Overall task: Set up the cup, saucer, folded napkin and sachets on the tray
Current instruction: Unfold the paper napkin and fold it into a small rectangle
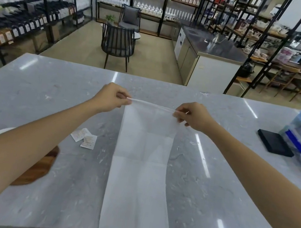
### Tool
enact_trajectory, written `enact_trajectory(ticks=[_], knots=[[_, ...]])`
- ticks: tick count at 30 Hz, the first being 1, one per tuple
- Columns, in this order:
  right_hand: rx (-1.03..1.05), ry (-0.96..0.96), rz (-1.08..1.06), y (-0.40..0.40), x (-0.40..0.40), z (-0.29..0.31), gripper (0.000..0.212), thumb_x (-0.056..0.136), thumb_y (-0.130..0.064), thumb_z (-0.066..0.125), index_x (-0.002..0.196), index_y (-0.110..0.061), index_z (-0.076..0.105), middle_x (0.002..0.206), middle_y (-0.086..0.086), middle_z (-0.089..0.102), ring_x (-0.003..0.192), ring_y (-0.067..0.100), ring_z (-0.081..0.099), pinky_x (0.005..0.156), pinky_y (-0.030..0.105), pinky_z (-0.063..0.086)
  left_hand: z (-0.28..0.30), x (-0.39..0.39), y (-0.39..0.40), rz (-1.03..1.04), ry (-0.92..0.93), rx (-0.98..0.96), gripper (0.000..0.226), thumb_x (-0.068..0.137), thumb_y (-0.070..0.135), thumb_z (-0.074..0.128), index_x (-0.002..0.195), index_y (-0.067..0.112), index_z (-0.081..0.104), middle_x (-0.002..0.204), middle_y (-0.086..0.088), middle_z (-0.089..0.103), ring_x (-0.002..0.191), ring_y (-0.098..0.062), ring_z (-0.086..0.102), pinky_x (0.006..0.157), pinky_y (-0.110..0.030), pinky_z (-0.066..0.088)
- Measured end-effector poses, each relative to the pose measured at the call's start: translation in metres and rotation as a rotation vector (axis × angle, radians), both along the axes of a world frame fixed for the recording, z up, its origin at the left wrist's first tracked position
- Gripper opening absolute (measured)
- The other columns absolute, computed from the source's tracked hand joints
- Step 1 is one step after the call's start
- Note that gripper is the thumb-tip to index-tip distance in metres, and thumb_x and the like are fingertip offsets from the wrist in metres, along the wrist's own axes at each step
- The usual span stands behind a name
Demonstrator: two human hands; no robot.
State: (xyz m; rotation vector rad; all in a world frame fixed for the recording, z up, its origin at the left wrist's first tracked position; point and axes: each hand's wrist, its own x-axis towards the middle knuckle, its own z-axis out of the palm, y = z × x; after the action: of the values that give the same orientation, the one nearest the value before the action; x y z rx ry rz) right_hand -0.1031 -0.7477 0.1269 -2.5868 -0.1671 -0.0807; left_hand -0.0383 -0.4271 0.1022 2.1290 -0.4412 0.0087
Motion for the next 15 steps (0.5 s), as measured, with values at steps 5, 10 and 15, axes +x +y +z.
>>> enact_trajectory(ticks=[5,10,15], knots=[[-0.212,-0.084,0.016,0.003,0.007,0.001,0.028,0.079,-0.032,0.086,0.099,-0.017,0.075,0.091,-0.002,0.074,0.079,0.022,0.068,0.074,0.036,0.058,0.0,0.001,0.002,-0.02,0.023,-0.007,0.018,0.086,0.014,0.079,0.103,0.008,0.078,0.093,-0.01,0.077,0.091,-0.024,0.073,0.077,-0.035,0.061],[-0.318,-0.146,0.055,0.007,0.003,0.0,0.023,0.085,-0.039,0.078,0.103,-0.024,0.075,0.096,-0.002,0.076,0.086,0.019,0.066,0.074,0.035,0.056,-0.007,-0.006,0.014,-0.049,-0.004,0.013,0.012,0.085,0.015,0.079,0.097,0.014,0.08,0.09,-0.009,0.078,0.08,-0.016,0.071,0.067,-0.025,0.055],[-0.428,-0.161,0.132,0.015,-0.003,0.007,0.025,0.095,-0.041,0.067,0.109,-0.021,0.07,0.099,0.001,0.076,0.091,0.027,0.066,0.074,0.041,0.057,-0.005,-0.011,0.021,-0.056,-0.106,0.099,0.018,0.087,0.017,0.076,0.105,0.02,0.079,0.095,-0.004,0.077,0.089,-0.014,0.07,0.081,-0.023,0.055]])
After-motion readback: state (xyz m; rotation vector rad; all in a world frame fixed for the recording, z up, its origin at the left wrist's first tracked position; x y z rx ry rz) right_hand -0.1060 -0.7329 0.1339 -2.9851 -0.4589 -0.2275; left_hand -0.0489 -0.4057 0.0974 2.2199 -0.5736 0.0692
